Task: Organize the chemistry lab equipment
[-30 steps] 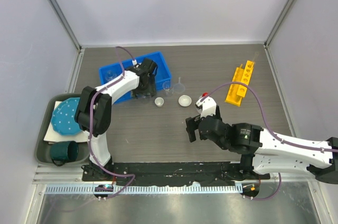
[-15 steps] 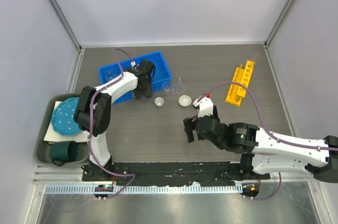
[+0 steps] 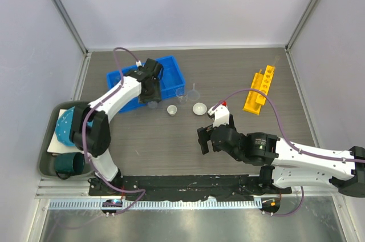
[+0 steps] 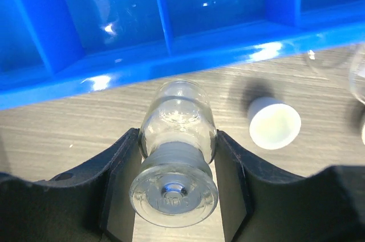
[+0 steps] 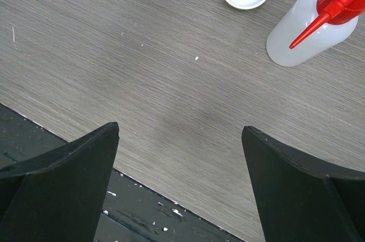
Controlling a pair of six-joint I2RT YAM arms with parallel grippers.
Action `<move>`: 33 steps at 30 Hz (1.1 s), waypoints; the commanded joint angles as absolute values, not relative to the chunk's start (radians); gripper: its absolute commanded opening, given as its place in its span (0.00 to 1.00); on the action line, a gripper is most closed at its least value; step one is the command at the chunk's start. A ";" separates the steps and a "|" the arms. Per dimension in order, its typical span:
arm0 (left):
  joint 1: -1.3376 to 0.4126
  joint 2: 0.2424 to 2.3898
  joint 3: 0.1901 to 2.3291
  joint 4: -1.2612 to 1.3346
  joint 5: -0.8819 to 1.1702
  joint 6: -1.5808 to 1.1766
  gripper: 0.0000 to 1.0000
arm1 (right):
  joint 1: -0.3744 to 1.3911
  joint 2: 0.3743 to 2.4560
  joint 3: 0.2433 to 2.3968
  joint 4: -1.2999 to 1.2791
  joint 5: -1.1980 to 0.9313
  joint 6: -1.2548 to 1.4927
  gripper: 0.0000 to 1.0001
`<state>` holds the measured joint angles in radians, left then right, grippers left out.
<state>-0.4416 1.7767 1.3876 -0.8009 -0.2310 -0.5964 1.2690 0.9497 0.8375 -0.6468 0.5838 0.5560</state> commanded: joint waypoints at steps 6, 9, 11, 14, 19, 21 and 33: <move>-0.425 1.586 1.563 -0.968 -0.337 -0.568 0.01 | 1.279 0.931 0.851 -0.603 0.577 0.572 0.95; -0.387 1.592 1.588 -0.989 -0.341 -0.557 0.01 | 1.282 0.928 0.850 -0.603 0.574 0.577 0.95; -0.350 1.598 1.589 -0.986 -0.341 -0.548 0.01 | 1.285 0.922 0.845 -0.604 0.575 0.577 0.95; -0.290 1.629 1.595 -0.983 -0.331 -0.538 0.00 | 1.287 0.905 0.833 -0.606 0.578 0.578 0.95; -0.180 1.673 1.598 -0.960 -0.285 -0.531 0.00 | 1.287 0.891 0.802 -0.598 0.568 0.587 0.95; -0.146 1.686 1.595 -0.943 -0.265 -0.528 0.00 | 1.289 0.891 0.793 -0.595 0.569 0.591 0.95; -0.081 1.864 1.585 -0.868 -0.224 -0.523 0.00 | 1.289 0.904 0.776 -0.584 0.574 0.591 0.95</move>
<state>-0.0948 1.8259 1.5669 -0.9279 -0.2520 -0.5369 1.2819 0.9077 0.7788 -0.6273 0.5575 0.5743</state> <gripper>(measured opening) 0.525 0.946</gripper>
